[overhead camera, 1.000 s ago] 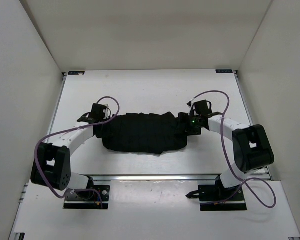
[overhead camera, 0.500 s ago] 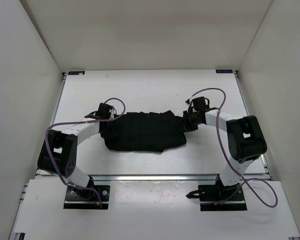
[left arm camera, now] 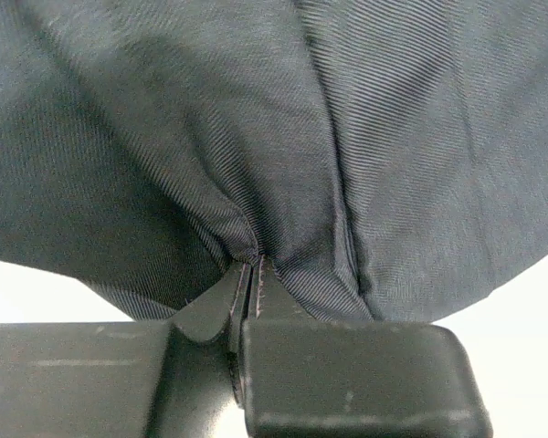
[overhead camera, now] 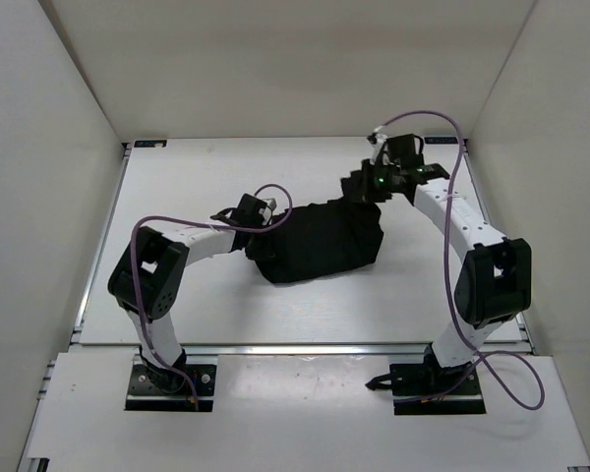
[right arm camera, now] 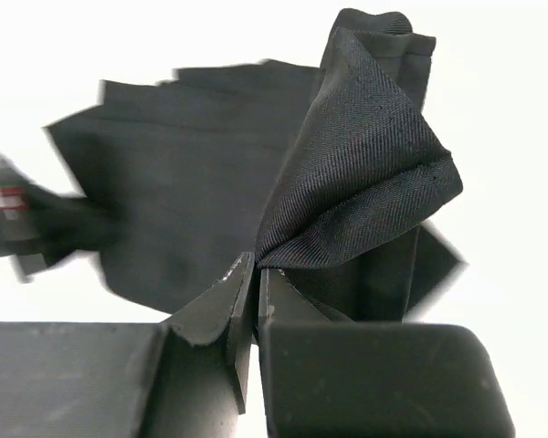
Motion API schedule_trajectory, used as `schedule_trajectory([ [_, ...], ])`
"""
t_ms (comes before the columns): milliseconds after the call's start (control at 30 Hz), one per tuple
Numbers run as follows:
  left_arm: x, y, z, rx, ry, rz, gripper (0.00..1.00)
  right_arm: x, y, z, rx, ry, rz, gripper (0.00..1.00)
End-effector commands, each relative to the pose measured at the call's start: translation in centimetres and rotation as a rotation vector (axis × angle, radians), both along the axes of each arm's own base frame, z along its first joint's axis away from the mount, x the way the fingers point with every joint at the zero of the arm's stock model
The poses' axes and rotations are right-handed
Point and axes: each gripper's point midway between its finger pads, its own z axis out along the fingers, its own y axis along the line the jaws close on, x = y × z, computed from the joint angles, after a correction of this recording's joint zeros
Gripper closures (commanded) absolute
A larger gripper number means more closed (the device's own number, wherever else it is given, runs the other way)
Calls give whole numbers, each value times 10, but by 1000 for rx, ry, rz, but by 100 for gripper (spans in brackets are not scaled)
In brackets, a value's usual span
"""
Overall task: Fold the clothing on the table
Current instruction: Fold the skirt
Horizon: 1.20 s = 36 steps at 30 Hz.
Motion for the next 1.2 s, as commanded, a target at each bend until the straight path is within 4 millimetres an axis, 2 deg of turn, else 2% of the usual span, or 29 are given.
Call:
schedule_trajectory([
  [0, -20, -11, -25, -28, 121, -24, 100, -12, 55, 55, 90, -83, 132, 100],
  [100, -11, -23, -21, -101, 124, -21, 100, -32, 113, 59, 184, -65, 230, 100],
  [133, -10, -22, -24, -109, 139, -5, 100, -33, 122, 60, 201, -77, 238, 100],
  [233, -6, -31, -23, -162, 141, -2, 100, -49, 155, 42, 260, -6, 281, 100],
  [300, -5, -26, -26, -187, 165, 27, 100, -61, 174, 38, 306, 29, 322, 100],
  [367, -3, -26, -25, -224, 159, 30, 100, -63, 183, 27, 303, 40, 326, 100],
  [500, -9, -17, -31, -248, 196, 61, 100, -68, 203, 23, 362, 61, 355, 100],
  [567, -9, -15, -30, -271, 197, 71, 100, -68, 211, 9, 362, 85, 361, 100],
  [600, -8, -11, -29, -286, 201, 81, 100, -68, 216, 9, 363, 85, 374, 100],
  [767, -6, -2, -22, -311, 203, 104, 100, -59, 219, -23, 321, 156, 361, 97],
  [800, -7, -2, -16, -332, 198, 94, 99, -55, 217, -27, 311, 158, 353, 95],
  [833, -3, 4, -11, -340, 190, 114, 96, -52, 215, -28, 321, 172, 348, 89],
  [900, -3, 9, -2, -356, 179, 117, 91, -50, 216, -20, 376, 202, 355, 78],
  [933, -3, 14, 3, -362, 176, 130, 88, -51, 218, -13, 399, 199, 375, 69],
  [967, 3, 17, 14, -375, 147, 127, 80, -51, 215, -14, 397, 205, 372, 62],
  [1000, 3, 22, 19, -380, 143, 140, 77, -51, 216, -2, 399, 172, 387, 58],
  [1067, 8, 33, 33, -377, 92, 162, 73, -41, 199, 6, 368, 125, 349, 54],
  [1100, 6, 35, 38, -379, 84, 164, 71, -43, 193, 15, 370, 108, 339, 53],
  [1133, 10, 43, 47, -378, 57, 186, 65, -42, 181, 27, 384, 85, 317, 53],
  [1167, 14, 50, 58, -384, 26, 199, 56, -33, 167, 34, 387, 56, 286, 53],
])
